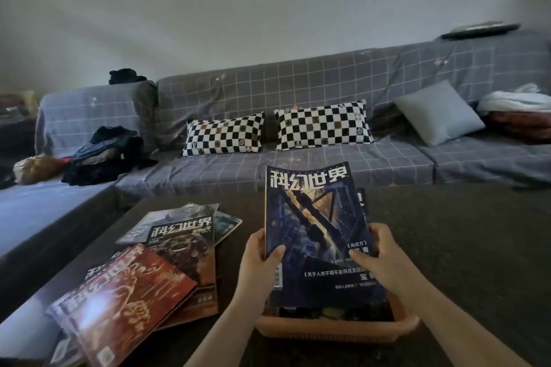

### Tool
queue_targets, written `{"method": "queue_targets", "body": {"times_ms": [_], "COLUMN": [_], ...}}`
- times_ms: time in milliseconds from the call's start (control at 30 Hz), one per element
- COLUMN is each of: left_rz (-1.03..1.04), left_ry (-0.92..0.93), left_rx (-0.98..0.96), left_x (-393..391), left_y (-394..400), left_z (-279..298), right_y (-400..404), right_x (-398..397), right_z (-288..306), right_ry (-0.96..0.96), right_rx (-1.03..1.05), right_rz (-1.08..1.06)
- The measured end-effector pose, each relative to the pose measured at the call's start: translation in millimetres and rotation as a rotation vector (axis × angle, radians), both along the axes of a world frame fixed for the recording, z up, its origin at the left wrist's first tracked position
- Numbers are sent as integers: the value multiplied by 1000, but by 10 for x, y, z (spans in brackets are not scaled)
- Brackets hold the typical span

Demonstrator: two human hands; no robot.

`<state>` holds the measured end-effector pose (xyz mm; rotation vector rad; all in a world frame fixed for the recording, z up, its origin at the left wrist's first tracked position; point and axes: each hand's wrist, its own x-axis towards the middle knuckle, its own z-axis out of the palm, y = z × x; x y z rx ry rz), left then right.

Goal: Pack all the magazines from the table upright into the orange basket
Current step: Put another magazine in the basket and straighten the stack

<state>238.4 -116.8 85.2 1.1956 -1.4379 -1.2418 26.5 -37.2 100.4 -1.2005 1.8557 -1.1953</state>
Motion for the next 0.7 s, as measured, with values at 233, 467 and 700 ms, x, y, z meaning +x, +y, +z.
{"method": "queue_targets", "body": {"times_ms": [233, 467, 700], "left_rz": [45, 31, -149], "left_ry": [-360, -578, -400], "left_rx": [-58, -163, 142], "left_x": [-207, -176, -235], "left_y": [-31, -28, -302], "left_z": [-256, -256, -246], "right_y": [67, 100, -159], "right_x": [-113, -86, -182], "right_z": [-215, -275, -249], "right_ry": [210, 354, 180], "right_rx": [78, 125, 104], "right_rz": [-45, -144, -12]}}
